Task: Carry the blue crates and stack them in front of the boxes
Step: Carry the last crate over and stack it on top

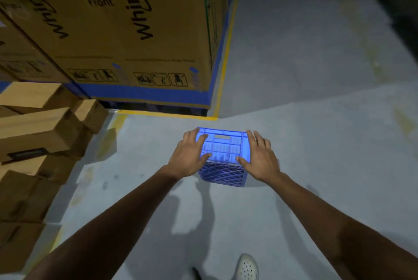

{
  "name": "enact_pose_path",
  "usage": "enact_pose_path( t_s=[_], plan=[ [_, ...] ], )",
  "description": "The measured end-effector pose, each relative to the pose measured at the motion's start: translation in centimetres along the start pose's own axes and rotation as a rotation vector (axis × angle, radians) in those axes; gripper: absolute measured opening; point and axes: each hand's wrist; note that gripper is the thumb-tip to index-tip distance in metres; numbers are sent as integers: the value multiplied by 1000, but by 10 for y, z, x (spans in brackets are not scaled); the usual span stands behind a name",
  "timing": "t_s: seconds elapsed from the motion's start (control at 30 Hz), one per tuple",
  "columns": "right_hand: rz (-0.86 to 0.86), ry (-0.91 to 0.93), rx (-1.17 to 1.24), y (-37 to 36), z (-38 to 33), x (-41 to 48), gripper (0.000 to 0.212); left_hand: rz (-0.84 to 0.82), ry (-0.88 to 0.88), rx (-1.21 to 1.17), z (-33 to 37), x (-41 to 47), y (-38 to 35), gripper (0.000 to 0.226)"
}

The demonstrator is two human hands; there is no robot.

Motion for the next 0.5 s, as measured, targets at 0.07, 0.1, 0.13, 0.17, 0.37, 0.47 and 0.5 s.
enact_pose_path(
  t_s=[0.07,0.1,0.13,0.17,0.37,0.47,0.5],
  plan=[
    [6,-27,-9,-24,12,23,92,-20,-24,12,-13,27,-28,65],
    [8,-35,-9,-40,18,35,92,-31,-33,15,-20,41,-44,67],
    [4,-42,-14,-57,25,47,92,-43,-39,18,-29,54,-62,70],
    [-7,-54,-22,-78,32,60,93,-56,-45,23,-39,67,-83,74],
    [-32,-101,-77,-200,67,131,99,-64,2,42,-100,129,-212,82],
    [-11,-75,-136,-245,81,159,101,-34,5,25,-123,152,-265,87],
    [-1,-63,-163,-258,86,167,102,-25,7,23,-129,160,-281,89]
  ],
)
Point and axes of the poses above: each hand's wrist, its own x-axis towards the middle knuckle, its own y-axis out of the back of the hand, z = x × y
